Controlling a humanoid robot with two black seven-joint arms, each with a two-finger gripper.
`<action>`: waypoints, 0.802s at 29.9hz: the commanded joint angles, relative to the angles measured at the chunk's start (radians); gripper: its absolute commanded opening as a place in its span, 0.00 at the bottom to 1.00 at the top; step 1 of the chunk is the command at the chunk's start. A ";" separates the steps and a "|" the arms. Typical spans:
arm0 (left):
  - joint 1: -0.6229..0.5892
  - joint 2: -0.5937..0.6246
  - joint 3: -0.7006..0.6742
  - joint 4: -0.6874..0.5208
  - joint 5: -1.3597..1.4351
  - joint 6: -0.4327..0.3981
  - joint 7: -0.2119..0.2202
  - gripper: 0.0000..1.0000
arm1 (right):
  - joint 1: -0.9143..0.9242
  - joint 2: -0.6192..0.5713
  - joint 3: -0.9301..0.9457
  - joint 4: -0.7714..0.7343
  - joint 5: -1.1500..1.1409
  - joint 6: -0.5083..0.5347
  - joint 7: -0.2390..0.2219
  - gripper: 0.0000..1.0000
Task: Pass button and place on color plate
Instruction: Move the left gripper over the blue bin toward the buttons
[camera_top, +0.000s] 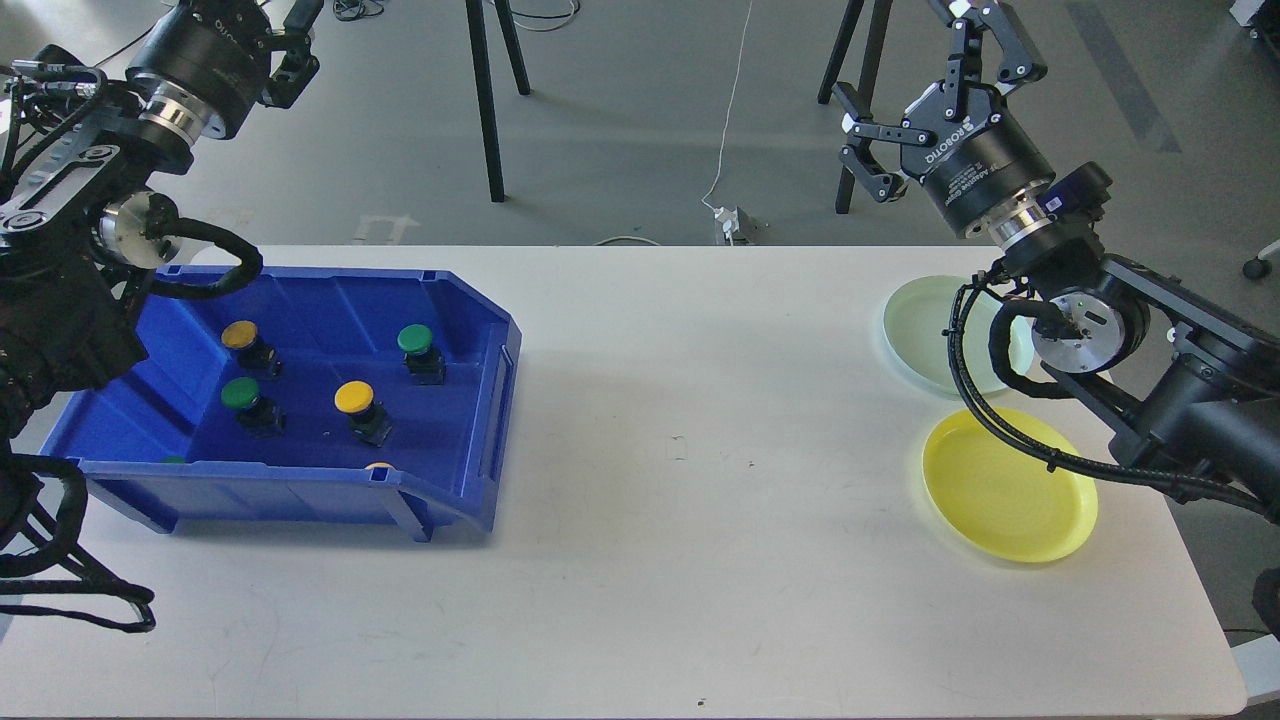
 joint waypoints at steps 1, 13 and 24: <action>0.002 -0.013 0.006 -0.001 0.000 0.000 0.000 1.00 | -0.002 0.033 0.021 -0.033 0.000 -0.001 0.000 0.99; 0.001 -0.036 -0.150 -0.036 -0.071 0.000 0.000 1.00 | 0.000 0.047 0.024 -0.038 0.005 -0.004 0.000 0.99; 0.074 0.191 -0.266 -0.746 0.059 0.000 0.000 1.00 | -0.011 0.034 0.024 -0.036 0.005 -0.007 0.000 0.99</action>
